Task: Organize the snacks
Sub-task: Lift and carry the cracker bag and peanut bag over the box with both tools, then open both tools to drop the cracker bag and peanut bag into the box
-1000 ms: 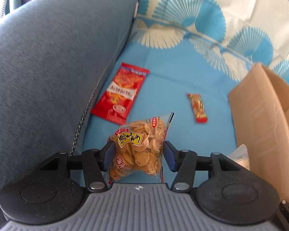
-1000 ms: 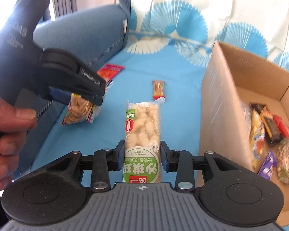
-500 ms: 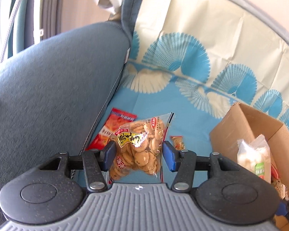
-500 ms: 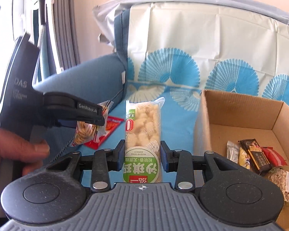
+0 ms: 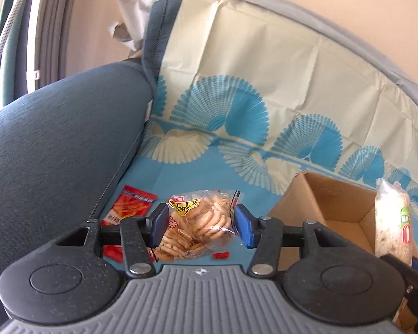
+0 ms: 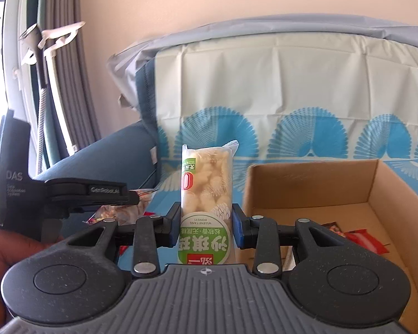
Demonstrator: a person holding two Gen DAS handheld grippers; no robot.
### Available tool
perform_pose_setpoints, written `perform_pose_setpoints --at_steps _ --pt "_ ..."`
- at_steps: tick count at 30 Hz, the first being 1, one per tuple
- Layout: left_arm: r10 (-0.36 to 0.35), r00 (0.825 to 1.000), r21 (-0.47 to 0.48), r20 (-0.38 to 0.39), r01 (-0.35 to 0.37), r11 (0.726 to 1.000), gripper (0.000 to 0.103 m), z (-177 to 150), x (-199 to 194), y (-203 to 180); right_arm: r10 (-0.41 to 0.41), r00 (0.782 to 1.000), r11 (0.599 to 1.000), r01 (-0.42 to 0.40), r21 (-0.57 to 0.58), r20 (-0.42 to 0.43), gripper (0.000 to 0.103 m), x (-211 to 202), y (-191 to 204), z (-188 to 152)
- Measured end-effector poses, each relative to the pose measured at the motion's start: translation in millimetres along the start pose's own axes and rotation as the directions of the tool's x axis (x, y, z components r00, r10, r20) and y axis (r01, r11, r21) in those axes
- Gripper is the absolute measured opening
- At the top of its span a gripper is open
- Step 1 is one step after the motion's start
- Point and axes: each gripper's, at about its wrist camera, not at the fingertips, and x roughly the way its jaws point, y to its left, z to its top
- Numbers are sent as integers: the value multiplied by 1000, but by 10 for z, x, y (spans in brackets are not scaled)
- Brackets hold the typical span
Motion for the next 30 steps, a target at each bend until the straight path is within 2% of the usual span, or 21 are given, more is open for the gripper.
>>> perform_pose_setpoints --at_steps 6,12,20,25,30 --pt "-79 996 57 42 76 995 54 2 -24 -359 -65 998 997 64 54 14 38 -53 -335 32" --pt "-128 987 99 100 118 988 52 -23 -99 -625 -132 991 986 129 101 15 38 -89 -589 20" --pt "-254 948 232 191 207 950 52 -121 -319 -1072 -260 965 958 260 123 -20 38 -89 -835 -16" --pt "-341 922 307 183 276 911 52 -250 -390 -1351 -336 941 930 338 145 -40 38 -94 -974 -48" --pt "-407 900 335 154 340 879 52 -352 -403 -1543 -390 920 907 391 155 -41 38 -106 -1064 -66"
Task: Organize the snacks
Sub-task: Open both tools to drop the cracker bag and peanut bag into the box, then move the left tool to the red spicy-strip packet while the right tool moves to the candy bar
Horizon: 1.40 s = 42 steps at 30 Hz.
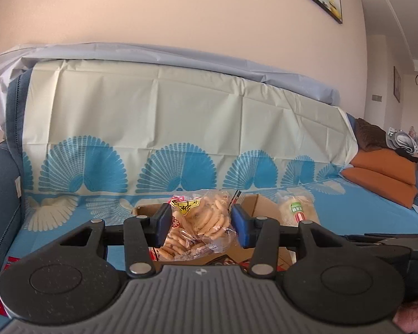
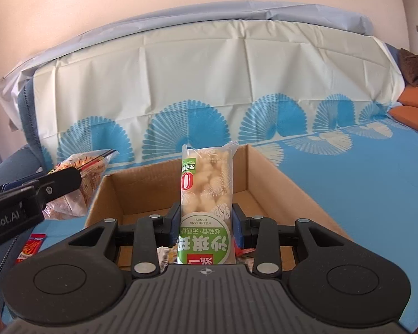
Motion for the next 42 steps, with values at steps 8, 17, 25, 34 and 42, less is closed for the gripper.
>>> perform_pose_setpoints --at_steps 8,17,25,34,42 --pt "-45 999 -30 -25 44 999 52 -24 76 -13 -57 998 998 57 9 14 38 6 -80 -14" --pt "-99 993 -72 -63 94 993 61 -43 105 32 -81 996 997 81 -5 35 40 -12 -24 -32" --pt "-48 998 -102 -48 43 994 67 -10 51 202 -99 994 995 99 -5 53 55 -27 62 -48" --pt "76 997 -169 -32 -81 982 64 -1 -111 660 -45 994 998 50 -41 101 56 -120 425 -96" --pt "171 982 -184 -79 -183 966 40 -21 -335 1132 51 989 998 -44 -53 138 57 -227 892 -173"
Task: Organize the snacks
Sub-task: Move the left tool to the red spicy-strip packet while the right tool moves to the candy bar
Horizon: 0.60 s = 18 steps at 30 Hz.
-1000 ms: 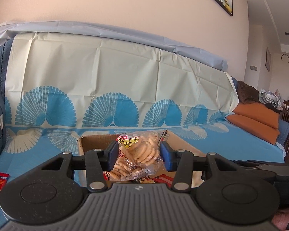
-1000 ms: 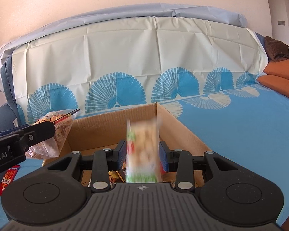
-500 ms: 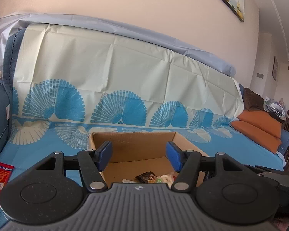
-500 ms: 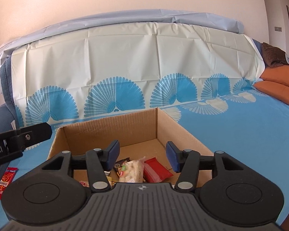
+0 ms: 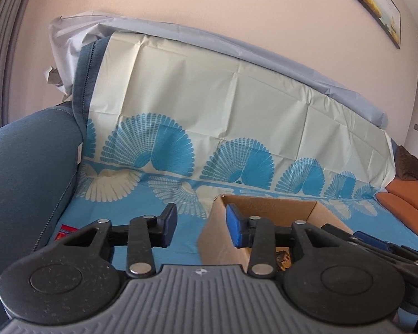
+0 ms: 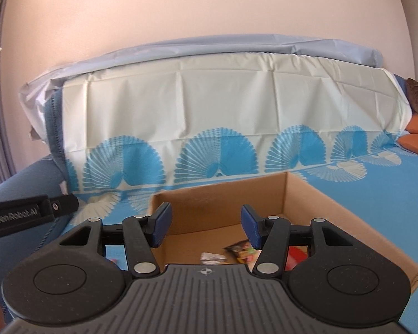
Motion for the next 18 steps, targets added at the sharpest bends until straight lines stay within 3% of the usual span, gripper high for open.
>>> perform_pose_setpoints --at_steps 3,7,10,13,16,18 --pt "92 995 3 -35 -92 996 40 5 -21 226 43 999 999 -43 -5 3 57 -28 197 -42" --pt "189 980 -91 -56 -193 977 33 58 -59 670 114 993 993 -114 -16 -19 50 -34 440 -121" --pt "272 959 -163 -81 -282 946 32 98 -92 1032 162 986 986 -163 -22 -38 42 -24 585 -170" --pt "352 927 -234 -129 -374 898 32 89 -118 1352 194 979 980 -196 -29 -68 41 14 687 -217" --pt "376 907 -298 -188 -418 858 32 53 -128 1597 213 970 973 -221 -62 -114 41 87 825 -286" --pt "374 908 -287 -187 -415 864 32 64 -122 1600 225 964 968 -237 -76 -143 41 146 913 -333"
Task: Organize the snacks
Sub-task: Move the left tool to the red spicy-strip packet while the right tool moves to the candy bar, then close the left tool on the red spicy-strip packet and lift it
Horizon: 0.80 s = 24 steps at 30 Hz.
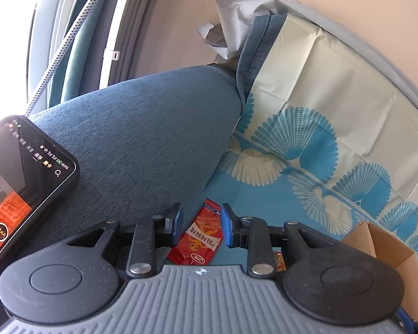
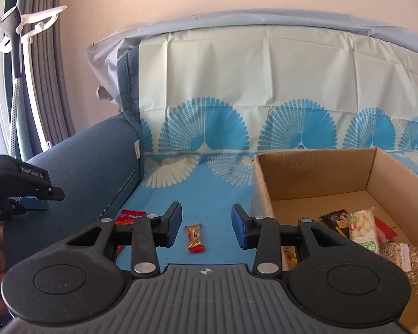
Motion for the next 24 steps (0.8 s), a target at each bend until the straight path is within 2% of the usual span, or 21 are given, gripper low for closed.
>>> perform_pose_setpoints --at_steps 4,8,11,16,22,24 --pt "-27 1000 49 -11 27 998 32 -32 52 -131 2 999 1000 -2 -2 -52 41 212 106 -57" --pt "-29 998 65 -63 34 997 33 -73 232 -214 -11 997 1000 11 0 -74 41 465 194 -104" --pt "-22 995 114 -94 33 993 33 -118 387 -283 -27 995 1000 28 4 -95 42 688 212 -149" --pt "2 991 248 -131 31 968 33 -215 668 -435 -64 987 997 69 29 -150 43 1082 180 -220" --pt "35 983 324 -181 26 946 33 -316 1039 -535 -102 971 992 117 57 -215 43 1502 120 -365" --pt "54 976 347 -209 22 938 33 -354 1164 -553 -91 965 992 110 62 -245 44 1636 121 -416"
